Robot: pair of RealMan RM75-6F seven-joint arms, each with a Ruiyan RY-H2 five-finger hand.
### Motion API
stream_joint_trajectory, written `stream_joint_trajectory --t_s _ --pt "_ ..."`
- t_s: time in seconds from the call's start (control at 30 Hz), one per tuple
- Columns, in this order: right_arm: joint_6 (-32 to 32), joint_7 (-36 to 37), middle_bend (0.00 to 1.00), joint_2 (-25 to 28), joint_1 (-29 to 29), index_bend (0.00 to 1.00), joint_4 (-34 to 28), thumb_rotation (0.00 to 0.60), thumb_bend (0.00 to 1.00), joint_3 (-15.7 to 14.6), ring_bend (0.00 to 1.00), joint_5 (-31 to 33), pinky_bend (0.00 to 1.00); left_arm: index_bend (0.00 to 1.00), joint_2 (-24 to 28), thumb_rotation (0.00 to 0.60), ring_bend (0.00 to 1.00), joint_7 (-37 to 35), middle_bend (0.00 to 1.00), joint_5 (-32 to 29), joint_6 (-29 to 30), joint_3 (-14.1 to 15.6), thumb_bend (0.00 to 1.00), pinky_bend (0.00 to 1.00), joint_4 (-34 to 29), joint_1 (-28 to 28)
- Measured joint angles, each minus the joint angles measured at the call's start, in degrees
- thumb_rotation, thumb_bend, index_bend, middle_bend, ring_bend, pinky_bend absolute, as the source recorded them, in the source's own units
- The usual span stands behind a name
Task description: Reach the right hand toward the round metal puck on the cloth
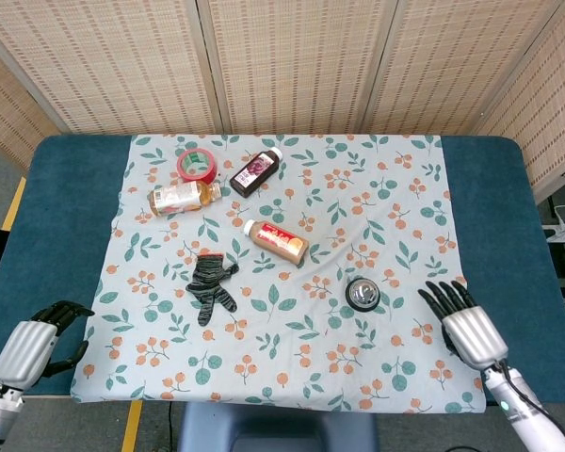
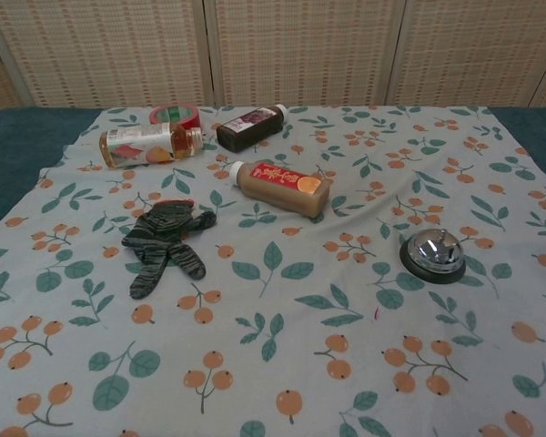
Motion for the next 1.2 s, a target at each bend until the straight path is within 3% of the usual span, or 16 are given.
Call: stream_joint_trajectory --t_s 0.13,0.27,0.8,1.2 --pt "-3.48 -0.08 0.0 -4.29 4.27 0.0 3.63 0.6 0.88 1.2 0.0 -0.17 0.04 0.31 -0.03 0.6 0.21 0.84 0.29 1.05 0.55 0.28 0.39 0.36 -0.23 0.16" --pt "-5.55 0.64 0.0 -8.43 7.62 0.0 7.54 0.6 1.0 1.91 0.0 -1.22 0.04 0.31 -0.03 0.6 0.21 0.81 0.29 0.57 -0.25 0.32 0.39 0.36 -0.2 -0.02" --pt "-13.95 5.53 0.0 -20.08 15.46 0.0 21.46 0.6 1.0 2.9 0.0 0.68 0.04 0.31 0.43 0.6 0.21 -0.68 0.29 0.55 0.16 0.19 0.39 0.36 -0.06 0.05" --pt "-12.39 7.18 0.0 -20.37 16.04 0.0 23.54 0.6 1.0 1.38 0.0 1.12 0.04 0.31 0.33 0.6 0.21 -0.37 0.29 0.8 0.05 0.27 0.39 0.36 -0.08 -0.01"
